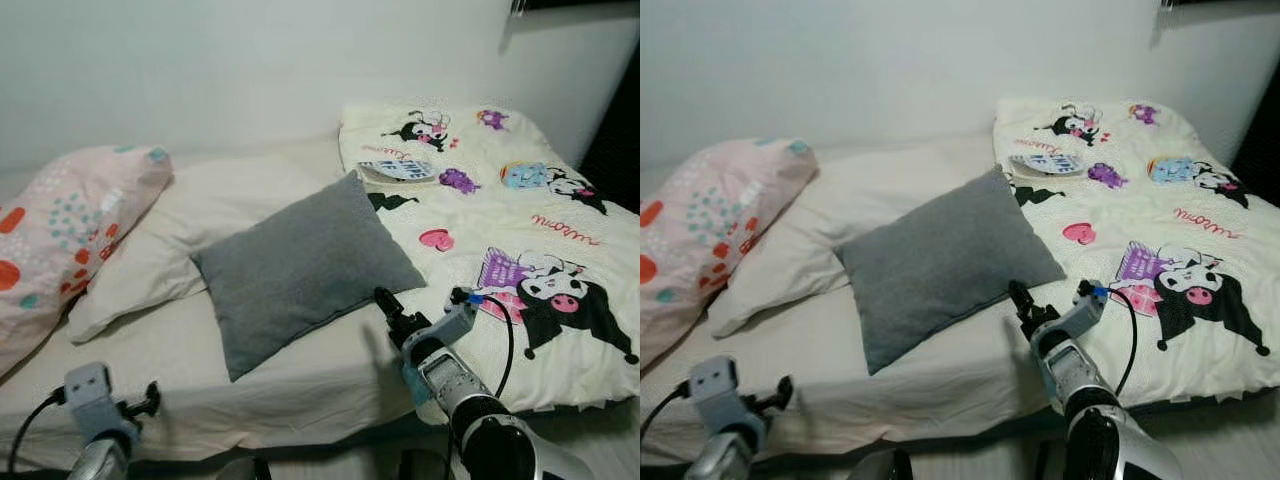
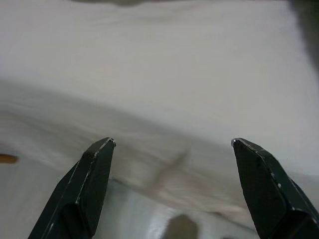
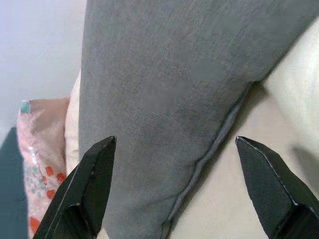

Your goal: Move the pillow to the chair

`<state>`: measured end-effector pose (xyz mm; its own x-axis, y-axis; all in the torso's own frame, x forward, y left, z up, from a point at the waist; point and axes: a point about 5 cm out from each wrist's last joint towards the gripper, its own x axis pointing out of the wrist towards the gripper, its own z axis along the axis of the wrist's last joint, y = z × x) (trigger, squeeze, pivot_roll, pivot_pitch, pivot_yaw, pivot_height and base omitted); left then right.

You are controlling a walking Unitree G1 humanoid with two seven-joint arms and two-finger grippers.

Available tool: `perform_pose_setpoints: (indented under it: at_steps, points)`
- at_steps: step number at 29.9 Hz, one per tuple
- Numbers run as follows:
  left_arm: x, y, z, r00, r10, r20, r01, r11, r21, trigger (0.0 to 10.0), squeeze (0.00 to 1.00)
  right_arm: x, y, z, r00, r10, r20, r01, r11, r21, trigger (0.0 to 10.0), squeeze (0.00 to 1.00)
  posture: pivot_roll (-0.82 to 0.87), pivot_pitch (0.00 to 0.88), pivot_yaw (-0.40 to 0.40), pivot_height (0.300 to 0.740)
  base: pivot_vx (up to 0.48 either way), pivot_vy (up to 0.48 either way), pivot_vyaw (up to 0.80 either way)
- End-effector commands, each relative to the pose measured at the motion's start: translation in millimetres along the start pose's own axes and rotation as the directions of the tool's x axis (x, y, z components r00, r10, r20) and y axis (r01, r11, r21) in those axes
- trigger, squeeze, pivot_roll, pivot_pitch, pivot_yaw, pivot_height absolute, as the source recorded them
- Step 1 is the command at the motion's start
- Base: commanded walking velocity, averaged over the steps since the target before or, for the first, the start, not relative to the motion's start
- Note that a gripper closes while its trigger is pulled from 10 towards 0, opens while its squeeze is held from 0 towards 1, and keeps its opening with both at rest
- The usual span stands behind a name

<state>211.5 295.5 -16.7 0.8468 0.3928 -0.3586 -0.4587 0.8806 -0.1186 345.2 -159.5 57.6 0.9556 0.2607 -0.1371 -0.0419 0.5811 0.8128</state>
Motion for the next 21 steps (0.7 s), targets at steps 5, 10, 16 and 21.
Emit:
perform_pose_setpoints:
  at_steps: [5, 10, 16, 21]
  points:
    - [-16.6, 45.2, 41.6, 0.976, 0.044, 0.212, -0.053, 0.998, 0.04, 10.0, 0.0, 14.0, 23.7, -7.9, 0.999, 0.049, -0.019, -0.048, 0.998, 0.031, 10.0, 0.0, 0.28, 0.252, 0.13, 0.499, 0.0, 0.0, 0.0]
    - [-28.9, 45.5, 59.6, 0.961, -0.002, 0.277, -0.024, 0.996, 0.089, 10.0, 0.0, 21.7, 35.7, -8.0, 0.999, 0.039, -0.026, -0.038, 0.999, 0.013, 10.0, 0.0, 0.31, 0.305, 0.142, 0.489, 0.0, 0.0, 0.0]
    - [-55.1, 20.9, 79.7, 0.932, -0.119, 0.342, 0.065, 0.984, 0.164, 10.0, 0.0, 38.5, 76.1, 2.6, 0.982, 0.185, 0.023, -0.186, 0.982, 0.042, 10.0, 0.0, 0.36, 0.367, 0.159, 0.474, 0.0, 0.0, 0.0]
    - [-69.3, 7.8, 82.5, 0.92, -0.206, 0.334, 0.129, 0.963, 0.237, 10.0, 0.0, 47.2, 101.3, 13.1, 0.966, 0.253, 0.056, -0.255, 0.967, 0.028, 10.0, 0.0, 0.38, 0.378, 0.162, 0.474, 0.0, 0.0, 0.0]
